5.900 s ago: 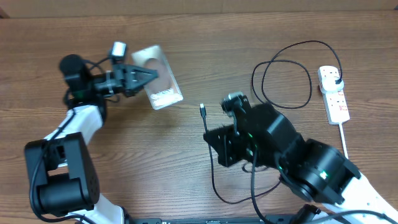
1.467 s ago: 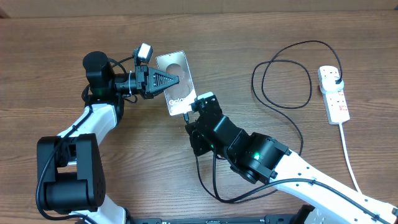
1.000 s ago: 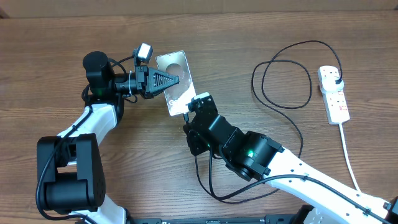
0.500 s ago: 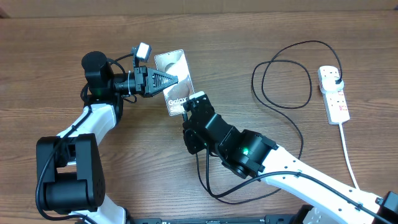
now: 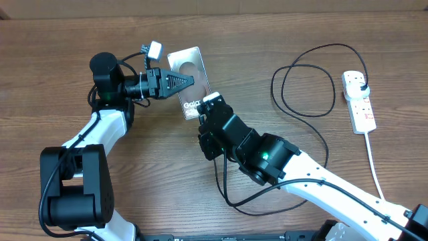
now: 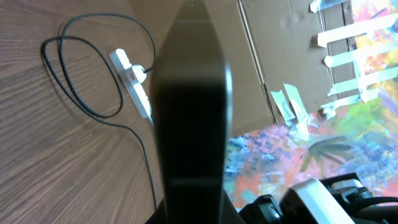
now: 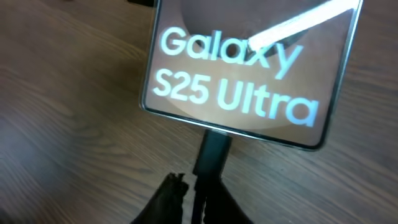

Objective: Plug charger to phone and switch on socket

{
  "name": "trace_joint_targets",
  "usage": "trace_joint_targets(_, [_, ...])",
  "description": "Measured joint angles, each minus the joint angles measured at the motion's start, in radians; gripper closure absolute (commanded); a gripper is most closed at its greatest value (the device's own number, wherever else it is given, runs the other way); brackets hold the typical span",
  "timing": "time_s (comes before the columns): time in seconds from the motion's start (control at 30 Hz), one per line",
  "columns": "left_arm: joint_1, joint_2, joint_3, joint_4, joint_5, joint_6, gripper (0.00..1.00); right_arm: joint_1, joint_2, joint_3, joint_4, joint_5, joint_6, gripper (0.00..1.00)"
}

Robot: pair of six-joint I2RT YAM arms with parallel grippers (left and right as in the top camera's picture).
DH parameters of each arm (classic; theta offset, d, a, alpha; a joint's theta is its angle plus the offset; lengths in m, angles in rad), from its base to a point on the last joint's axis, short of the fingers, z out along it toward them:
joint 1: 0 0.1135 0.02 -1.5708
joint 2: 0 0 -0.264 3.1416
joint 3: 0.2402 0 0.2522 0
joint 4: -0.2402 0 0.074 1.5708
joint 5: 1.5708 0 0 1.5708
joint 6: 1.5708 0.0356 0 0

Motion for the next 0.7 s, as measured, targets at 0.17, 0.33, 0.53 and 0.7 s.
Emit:
trace_joint_targets(0.17, [-0.018,0.0,0.0,0.0,-0.026,0.018,0.96,0.001,-0.003,0.055,-0.054,-0.013,-0.006,0.34])
trace_joint_targets(0.33, [-0.109,0.0,-0.018,-0.008,-0.092,0.014,0.96,-0.022,-0.125,0.161,-0.099,0.025,-0.02,0.0])
trace_joint_targets(0.53, [-0.269,0.0,-0.018,-0.05,-0.322,-0.007,0.96,-0.138,-0.426,0.203,-0.199,0.1,-0.02,0.0])
trace_joint_targets(0.7, [-0.408,0.003,0.053,-0.414,-0.539,0.056,0.96,-0.262,-0.629,0.209,-0.298,0.164,-0.019,0.0])
